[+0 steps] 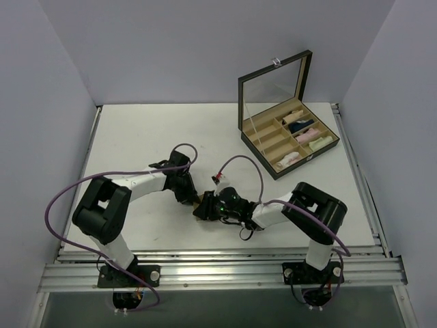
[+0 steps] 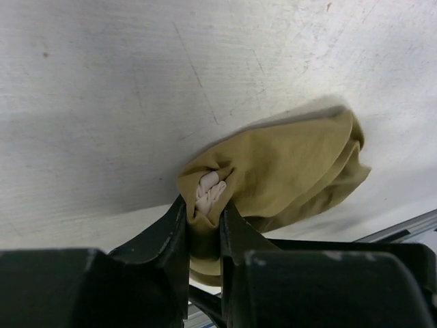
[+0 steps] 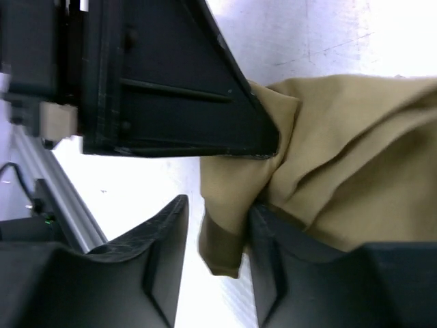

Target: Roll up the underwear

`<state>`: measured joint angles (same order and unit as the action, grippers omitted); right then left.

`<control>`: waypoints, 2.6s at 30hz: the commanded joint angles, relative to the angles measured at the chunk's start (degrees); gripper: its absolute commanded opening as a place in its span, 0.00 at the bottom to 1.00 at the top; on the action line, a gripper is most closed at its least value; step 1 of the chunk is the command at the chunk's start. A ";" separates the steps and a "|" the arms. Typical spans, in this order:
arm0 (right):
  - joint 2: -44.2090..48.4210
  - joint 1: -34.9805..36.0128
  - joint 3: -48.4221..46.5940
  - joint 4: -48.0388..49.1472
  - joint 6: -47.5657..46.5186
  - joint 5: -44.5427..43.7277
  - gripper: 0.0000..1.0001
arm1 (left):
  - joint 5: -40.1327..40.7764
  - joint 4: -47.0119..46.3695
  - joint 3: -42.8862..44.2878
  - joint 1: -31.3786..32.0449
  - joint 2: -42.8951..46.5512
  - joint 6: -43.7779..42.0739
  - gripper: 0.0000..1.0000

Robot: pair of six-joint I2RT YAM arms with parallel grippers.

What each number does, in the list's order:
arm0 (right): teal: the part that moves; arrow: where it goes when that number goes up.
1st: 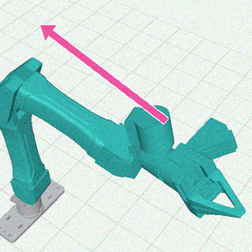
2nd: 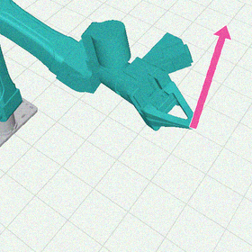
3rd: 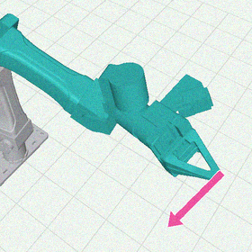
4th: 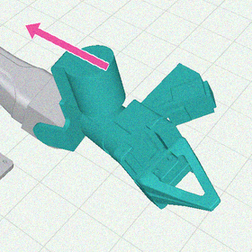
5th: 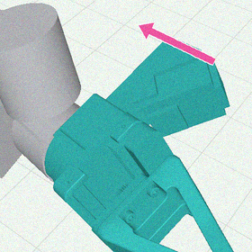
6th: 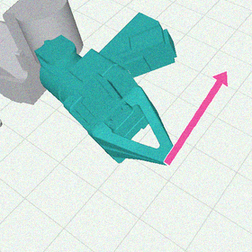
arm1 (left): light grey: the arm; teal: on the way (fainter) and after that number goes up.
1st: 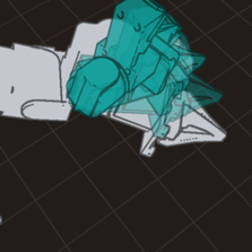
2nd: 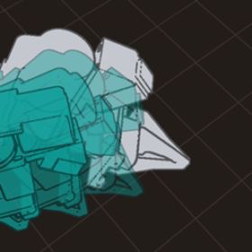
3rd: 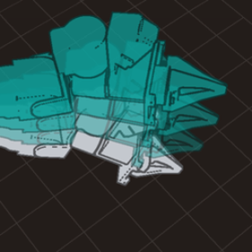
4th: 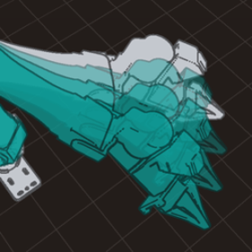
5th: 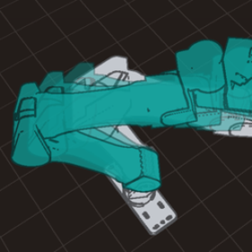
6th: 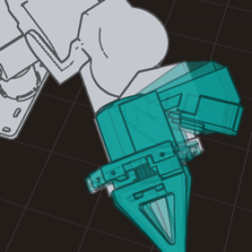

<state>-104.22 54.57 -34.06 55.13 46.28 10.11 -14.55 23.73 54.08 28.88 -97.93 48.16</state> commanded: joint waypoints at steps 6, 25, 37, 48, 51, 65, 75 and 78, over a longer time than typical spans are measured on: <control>11.93 2.64 -7.23 -42.72 -15.86 -15.37 0.44 | 13.57 21.61 4.71 3.46 -1.30 0.35 0.07; 9.48 17.59 -18.75 -40.99 -26.15 -25.75 0.52 | 15.86 34.19 12.09 4.51 -7.53 3.61 0.04; -0.98 21.37 -25.35 -43.36 -23.87 -31.28 0.51 | 17.27 35.25 13.33 7.33 -10.09 4.13 0.02; -0.02 22.87 -17.10 -43.01 -12.28 -33.23 0.00 | 14.55 32.89 7.89 1.19 -2.47 6.16 0.20; 2.00 21.73 -10.60 -38.62 -8.06 -29.55 0.00 | 13.05 31.82 6.21 -3.30 3.16 5.80 0.33; 1.75 11.53 3.74 -18.94 -2.96 -12.58 0.00 | 8.51 21.46 -0.90 -7.00 18.47 2.02 0.48; -1.77 10.74 3.04 -18.31 -2.60 -10.72 0.00 | 5.14 12.75 -7.33 -4.36 19.36 1.50 0.50; -2.03 10.74 2.60 -18.66 -2.60 -10.72 0.00 | 4.96 11.26 -8.38 -3.75 18.74 2.11 0.51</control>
<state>-101.71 65.65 -33.43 51.68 45.25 0.05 -8.64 38.87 46.30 24.47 -78.54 50.70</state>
